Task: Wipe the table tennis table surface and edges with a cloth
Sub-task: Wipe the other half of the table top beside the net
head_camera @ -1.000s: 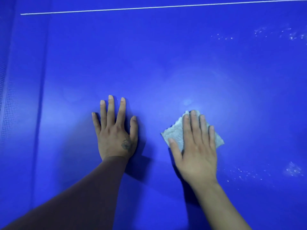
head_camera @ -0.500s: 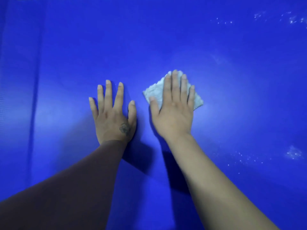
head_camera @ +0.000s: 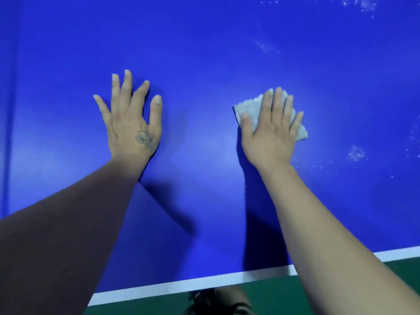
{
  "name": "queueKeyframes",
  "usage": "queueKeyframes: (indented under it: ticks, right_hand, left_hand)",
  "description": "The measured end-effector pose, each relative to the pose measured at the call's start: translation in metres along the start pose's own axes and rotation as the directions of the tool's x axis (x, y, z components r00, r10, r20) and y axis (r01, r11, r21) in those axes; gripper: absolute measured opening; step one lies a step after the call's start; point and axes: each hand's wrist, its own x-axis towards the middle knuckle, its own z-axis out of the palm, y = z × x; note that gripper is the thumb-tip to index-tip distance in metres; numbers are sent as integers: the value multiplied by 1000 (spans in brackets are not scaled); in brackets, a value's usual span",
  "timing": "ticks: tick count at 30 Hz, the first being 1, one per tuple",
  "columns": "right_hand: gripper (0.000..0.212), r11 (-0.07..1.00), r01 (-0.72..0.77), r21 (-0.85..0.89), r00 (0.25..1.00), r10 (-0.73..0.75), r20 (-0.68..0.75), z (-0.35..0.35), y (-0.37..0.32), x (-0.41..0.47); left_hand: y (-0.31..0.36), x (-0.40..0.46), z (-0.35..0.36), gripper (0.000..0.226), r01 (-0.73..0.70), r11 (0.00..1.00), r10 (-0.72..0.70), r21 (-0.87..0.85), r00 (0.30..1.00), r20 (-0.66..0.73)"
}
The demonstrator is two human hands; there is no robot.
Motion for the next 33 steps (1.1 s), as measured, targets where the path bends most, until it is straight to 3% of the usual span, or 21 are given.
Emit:
queueKeyframes:
  ticks: [3, 8, 13, 16, 19, 22, 25, 29, 33]
  right_hand:
    - [81, 1000, 24, -2, 1000, -24, 2, 10, -38, 11]
    - [79, 971, 232, 57, 973, -232, -16, 21, -89, -64]
    - [75, 957, 291, 16, 955, -291, 60, 20, -42, -153]
    - [78, 967, 254, 2, 965, -254, 66, 10, -2, -156]
    - [77, 992, 120, -46, 993, -119, 13, 8, 20, -130]
    - [75, 1000, 0, 0, 999, 0, -44, 12, 3, -87]
    - [76, 999, -13, 36, 998, 15, -54, 18, -38, -50]
    - [75, 993, 120, 15, 991, -119, -57, 26, -78, -62]
    - [73, 957, 288, 28, 957, -289, 2, 27, -78, -133]
  left_hand:
    - [-2, -11, -7, 55, -49, 997, 49, 54, 999, 1]
    - [9, -100, -23, 60, 129, 981, -130, 145, 991, -1]
    - [5, -134, -15, 63, 159, 954, -195, 256, 973, 124]
    - [5, -132, -15, 63, 159, 954, -192, 253, 975, 111]
    - [4, -134, -12, 62, 150, 962, -176, 230, 980, 94]
    - [5, -134, -11, 62, 157, 962, -179, 222, 980, 82]
    - [5, -133, -12, 63, 165, 966, -181, 198, 981, 69]
    - [3, -134, -12, 62, 143, 970, -154, 199, 987, 40]
    - [3, -133, -12, 61, 140, 974, -151, 179, 987, 48]
